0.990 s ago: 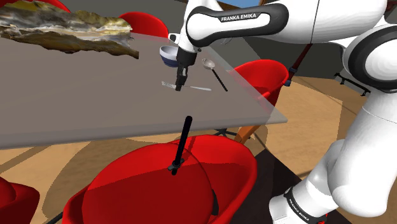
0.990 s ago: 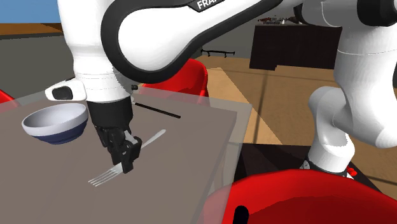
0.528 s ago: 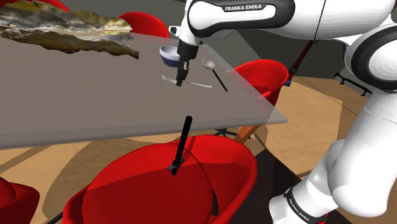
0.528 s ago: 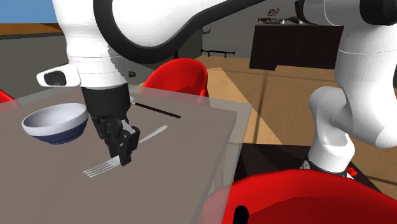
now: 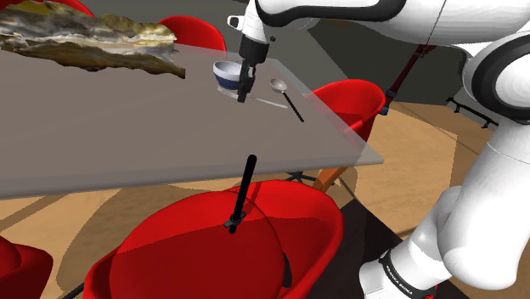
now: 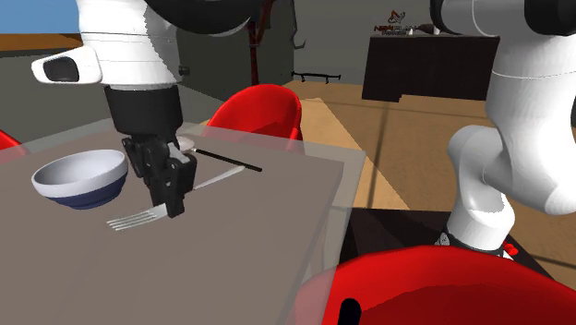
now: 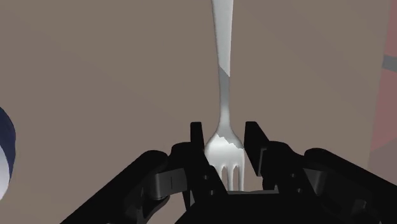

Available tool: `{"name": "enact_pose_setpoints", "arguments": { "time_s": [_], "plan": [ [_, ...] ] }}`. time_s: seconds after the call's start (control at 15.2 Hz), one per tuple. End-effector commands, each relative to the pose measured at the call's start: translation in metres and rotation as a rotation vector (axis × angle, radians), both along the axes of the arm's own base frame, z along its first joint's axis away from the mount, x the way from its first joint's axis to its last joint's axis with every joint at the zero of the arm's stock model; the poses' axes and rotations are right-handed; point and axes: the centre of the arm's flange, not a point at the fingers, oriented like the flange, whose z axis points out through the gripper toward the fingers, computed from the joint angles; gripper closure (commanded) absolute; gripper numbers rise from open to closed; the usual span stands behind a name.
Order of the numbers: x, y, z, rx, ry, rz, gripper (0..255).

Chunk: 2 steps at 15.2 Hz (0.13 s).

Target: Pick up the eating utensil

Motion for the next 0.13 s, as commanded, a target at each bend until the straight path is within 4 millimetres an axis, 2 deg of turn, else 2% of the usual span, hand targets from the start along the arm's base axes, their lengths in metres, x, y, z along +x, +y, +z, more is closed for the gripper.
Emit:
{"name": "enact_pose_setpoints", "arguments": {
  "time_s": [0.0,0.07],
  "plan": [
    [0.0003,-0.0004,0.0048,0.000,0.000,0.000,255],
    [0.0003,-0.0004,0.0048,0.000,0.000,0.000,255]
  ]
}}
